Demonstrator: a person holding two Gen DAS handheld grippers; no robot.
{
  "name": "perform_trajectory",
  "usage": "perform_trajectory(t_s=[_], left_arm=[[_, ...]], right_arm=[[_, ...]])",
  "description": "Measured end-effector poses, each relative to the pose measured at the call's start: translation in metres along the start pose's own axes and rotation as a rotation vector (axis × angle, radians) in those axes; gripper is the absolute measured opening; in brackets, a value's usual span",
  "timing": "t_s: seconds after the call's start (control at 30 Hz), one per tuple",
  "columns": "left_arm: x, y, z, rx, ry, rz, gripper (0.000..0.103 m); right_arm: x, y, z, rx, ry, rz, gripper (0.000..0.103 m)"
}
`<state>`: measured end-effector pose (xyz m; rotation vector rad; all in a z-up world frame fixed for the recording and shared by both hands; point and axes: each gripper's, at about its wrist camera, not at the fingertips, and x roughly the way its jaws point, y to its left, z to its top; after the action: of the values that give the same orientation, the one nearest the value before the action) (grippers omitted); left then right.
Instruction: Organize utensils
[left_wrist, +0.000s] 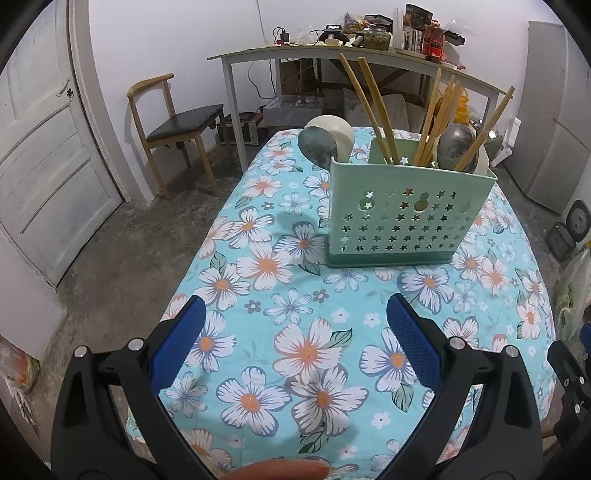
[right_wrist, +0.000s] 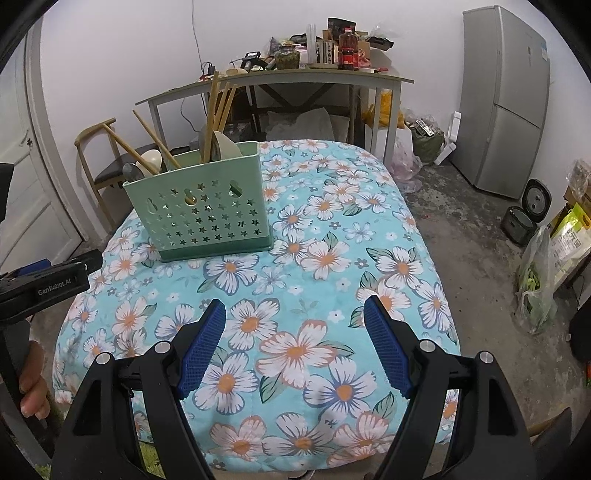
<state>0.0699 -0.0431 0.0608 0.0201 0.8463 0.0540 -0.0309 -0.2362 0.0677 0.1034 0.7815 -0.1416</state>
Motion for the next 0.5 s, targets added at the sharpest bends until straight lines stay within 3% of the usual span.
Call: perform_trajectory(t_s=[0.5], left_arm=[[0.0052,0.0090,0.0012,0.013,0.001,0.050,0.095]], right_arm=[[0.0059,-0.0039,0.0030,-0.016,0.016,-0.014,0.075]])
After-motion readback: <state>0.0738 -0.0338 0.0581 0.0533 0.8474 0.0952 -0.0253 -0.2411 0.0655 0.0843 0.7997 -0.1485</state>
